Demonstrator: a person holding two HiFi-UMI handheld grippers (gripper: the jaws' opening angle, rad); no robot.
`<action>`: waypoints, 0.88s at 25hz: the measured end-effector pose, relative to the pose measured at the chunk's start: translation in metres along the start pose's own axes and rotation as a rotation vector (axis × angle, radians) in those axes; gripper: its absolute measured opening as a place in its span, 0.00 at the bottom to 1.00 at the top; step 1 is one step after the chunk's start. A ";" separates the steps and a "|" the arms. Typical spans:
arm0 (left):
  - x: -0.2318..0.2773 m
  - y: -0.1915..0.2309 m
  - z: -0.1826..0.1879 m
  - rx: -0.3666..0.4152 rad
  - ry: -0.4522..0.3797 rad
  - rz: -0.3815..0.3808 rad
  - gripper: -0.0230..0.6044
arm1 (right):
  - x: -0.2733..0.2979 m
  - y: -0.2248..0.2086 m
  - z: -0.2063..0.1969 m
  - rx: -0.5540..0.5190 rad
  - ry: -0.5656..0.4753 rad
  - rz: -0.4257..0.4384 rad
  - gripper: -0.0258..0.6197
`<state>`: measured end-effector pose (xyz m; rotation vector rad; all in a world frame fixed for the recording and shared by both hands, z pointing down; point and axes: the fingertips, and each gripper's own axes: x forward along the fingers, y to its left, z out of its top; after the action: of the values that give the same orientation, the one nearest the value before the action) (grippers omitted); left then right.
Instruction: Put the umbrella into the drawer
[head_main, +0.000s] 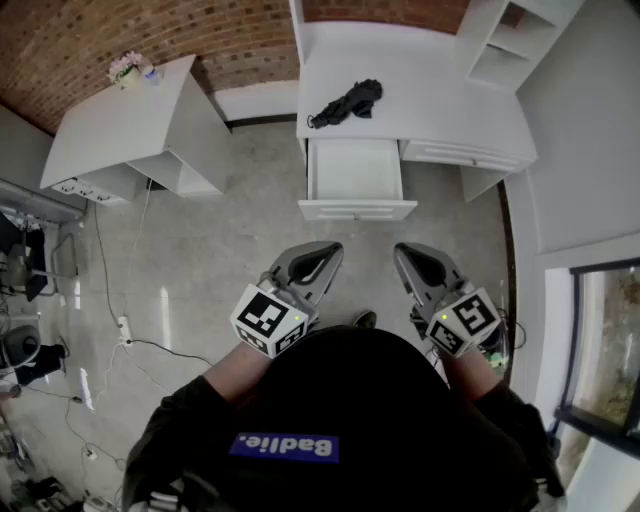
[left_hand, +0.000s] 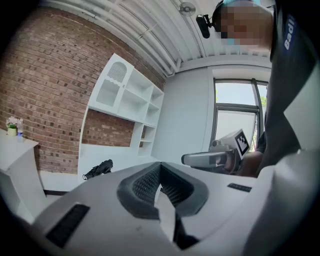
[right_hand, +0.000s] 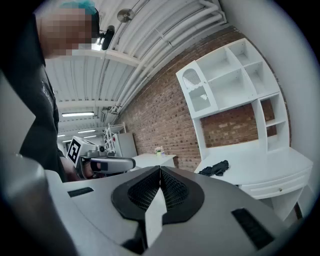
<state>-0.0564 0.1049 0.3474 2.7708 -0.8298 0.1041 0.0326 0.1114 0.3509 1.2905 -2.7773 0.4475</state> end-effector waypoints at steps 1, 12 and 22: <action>0.000 -0.002 0.000 0.002 0.000 -0.004 0.04 | -0.001 0.000 0.000 -0.002 -0.001 -0.002 0.09; -0.003 -0.005 -0.002 0.008 0.001 -0.001 0.04 | -0.002 -0.001 0.001 -0.007 -0.011 -0.004 0.09; 0.007 -0.007 -0.001 0.017 0.010 0.036 0.04 | -0.011 -0.011 0.003 0.004 -0.024 0.008 0.09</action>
<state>-0.0462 0.1070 0.3481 2.7693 -0.8799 0.1323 0.0488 0.1121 0.3491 1.2954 -2.8035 0.4410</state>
